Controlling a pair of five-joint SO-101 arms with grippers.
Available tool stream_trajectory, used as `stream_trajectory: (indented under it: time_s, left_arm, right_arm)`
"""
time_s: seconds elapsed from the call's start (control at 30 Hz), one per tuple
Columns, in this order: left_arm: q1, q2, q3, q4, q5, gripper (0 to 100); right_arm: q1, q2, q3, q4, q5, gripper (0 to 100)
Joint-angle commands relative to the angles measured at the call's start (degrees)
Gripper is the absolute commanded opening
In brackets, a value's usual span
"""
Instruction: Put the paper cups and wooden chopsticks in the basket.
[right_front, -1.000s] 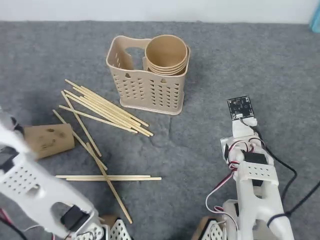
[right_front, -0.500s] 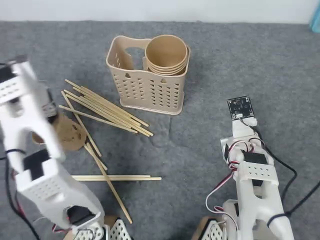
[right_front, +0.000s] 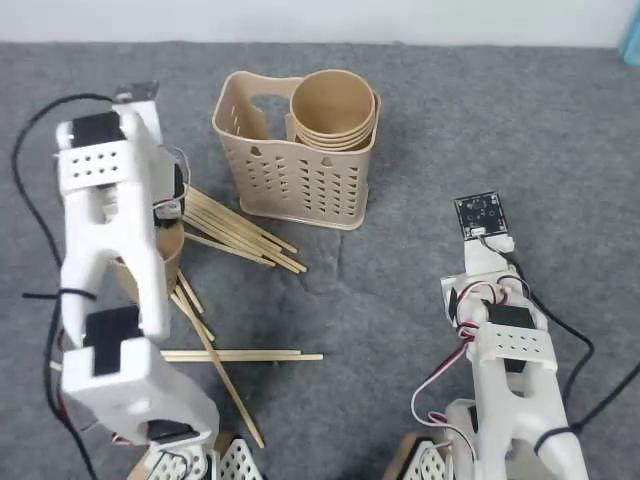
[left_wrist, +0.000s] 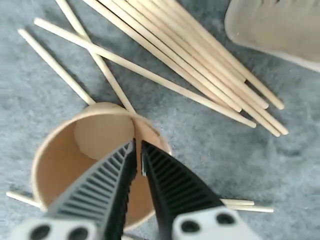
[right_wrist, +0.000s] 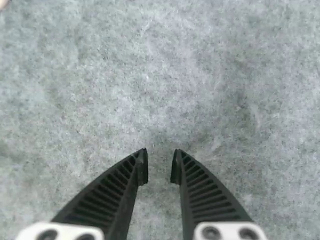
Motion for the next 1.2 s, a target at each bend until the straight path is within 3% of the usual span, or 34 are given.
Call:
stream_trajectory:
  time_s: [0.0, 0.23, 0.47, 0.83, 1.17]
  left_arm:
    - [0.35, -7.03, 0.66, 1.85, -3.52, 2]
    - [0.35, -12.92, 7.34, 1.67, -9.32, 2]
    - [-4.48, -14.59, 9.27, -0.44, -11.25, 18]
    - [-1.85, -17.23, 9.36, 0.00, -18.73, 17]
    - [-0.35, -16.88, 14.02, -2.11, -19.87, 17]
  right_arm:
    - [-0.40, -1.89, -0.62, -1.10, 1.32, 9.1]
    - [-0.40, -1.89, -0.62, -1.10, 1.32, 9.1]
    - [-0.40, -1.89, -0.62, -1.10, 1.32, 9.1]
    - [-0.40, -1.89, -0.62, -1.10, 1.32, 9.1]
    - [-0.40, -1.89, -0.62, -1.01, 1.32, 9.1]
